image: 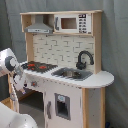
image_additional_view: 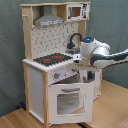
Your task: Play with the kitchen
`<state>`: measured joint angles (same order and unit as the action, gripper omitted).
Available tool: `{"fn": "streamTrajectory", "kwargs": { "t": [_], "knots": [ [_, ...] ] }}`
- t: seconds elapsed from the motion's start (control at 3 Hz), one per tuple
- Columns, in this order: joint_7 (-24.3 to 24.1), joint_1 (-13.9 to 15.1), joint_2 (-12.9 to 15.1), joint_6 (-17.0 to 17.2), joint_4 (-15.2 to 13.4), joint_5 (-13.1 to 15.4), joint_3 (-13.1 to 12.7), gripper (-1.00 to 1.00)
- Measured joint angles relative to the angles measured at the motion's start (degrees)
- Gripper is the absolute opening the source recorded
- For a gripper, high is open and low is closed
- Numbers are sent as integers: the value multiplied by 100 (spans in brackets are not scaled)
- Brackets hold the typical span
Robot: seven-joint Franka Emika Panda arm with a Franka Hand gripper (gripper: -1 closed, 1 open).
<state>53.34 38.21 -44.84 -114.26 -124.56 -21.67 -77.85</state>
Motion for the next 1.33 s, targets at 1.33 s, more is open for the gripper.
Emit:
{"fn": "streamTrajectory", "kwargs": {
  "t": [1.33],
  "knots": [
    [776, 1141, 464, -415, 368, 0, -1149, 100]
  ]
}}
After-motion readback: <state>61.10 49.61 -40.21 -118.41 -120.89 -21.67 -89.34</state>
